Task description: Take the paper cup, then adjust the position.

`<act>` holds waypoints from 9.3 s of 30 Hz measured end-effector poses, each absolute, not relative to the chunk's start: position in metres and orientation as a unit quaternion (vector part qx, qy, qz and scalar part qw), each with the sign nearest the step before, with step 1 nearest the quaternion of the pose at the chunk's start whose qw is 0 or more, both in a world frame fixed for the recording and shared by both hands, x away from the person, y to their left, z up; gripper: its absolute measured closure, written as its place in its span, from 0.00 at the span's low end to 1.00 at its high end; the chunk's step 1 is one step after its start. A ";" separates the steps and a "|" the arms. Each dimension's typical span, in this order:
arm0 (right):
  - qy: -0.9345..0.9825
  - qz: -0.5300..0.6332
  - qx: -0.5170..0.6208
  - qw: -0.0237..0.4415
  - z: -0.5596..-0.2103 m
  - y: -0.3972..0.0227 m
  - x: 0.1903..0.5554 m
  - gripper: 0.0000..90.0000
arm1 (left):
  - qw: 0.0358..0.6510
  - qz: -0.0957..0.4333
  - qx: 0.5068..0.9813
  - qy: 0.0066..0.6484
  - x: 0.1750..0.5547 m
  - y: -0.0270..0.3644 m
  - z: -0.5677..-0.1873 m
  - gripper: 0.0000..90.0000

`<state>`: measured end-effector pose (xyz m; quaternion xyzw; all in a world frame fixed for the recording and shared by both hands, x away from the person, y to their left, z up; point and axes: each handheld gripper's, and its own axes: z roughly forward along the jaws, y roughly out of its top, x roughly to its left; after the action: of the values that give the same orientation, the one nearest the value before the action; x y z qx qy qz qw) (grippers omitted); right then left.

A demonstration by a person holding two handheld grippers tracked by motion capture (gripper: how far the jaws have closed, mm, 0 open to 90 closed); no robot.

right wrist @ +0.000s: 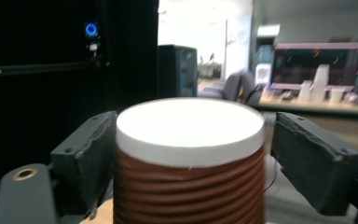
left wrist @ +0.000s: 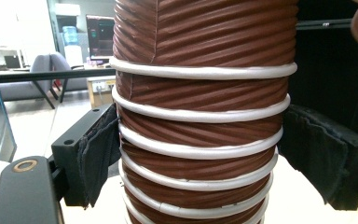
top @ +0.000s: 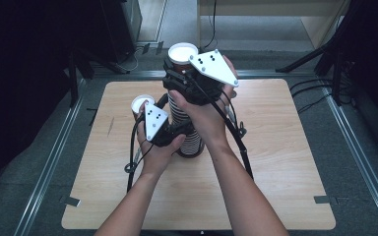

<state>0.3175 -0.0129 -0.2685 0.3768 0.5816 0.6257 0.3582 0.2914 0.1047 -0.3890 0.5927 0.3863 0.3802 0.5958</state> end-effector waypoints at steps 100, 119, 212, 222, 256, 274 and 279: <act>0.528 0.645 0.328 0.445 -0.233 -0.111 0.261 0.30 | 0.658 0.329 0.582 0.345 0.243 0.130 -0.395 0.00; 0.584 0.624 0.322 0.407 -0.314 -0.101 0.248 0.30 | 0.673 0.271 0.613 0.313 0.226 0.120 -0.430 0.00; 0.682 0.643 0.238 0.255 -0.393 -0.059 0.206 0.19 | 0.623 0.221 0.698 0.277 0.219 0.124 -0.472 0.11; 0.690 0.640 0.225 0.251 -0.391 -0.068 0.205 0.15 | 0.595 0.222 0.727 0.261 0.223 0.132 -0.466 0.12; 0.789 0.545 0.227 0.167 -0.424 -0.087 0.225 0.17 | 0.446 0.280 0.831 0.181 0.223 0.118 -0.485 0.12; 0.810 0.516 0.234 0.148 -0.431 -0.079 0.229 0.15 | 0.415 0.321 0.836 0.159 0.219 0.119 -0.489 0.14; 0.816 0.509 0.236 0.141 -0.429 -0.084 0.230 0.15 | 0.400 0.334 0.840 0.151 0.218 0.118 -0.492 0.14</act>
<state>0.2303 -0.0838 -0.4293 0.2361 0.8155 0.5093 0.1408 0.2183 0.1182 -0.4916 0.8401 0.1511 0.3336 0.4002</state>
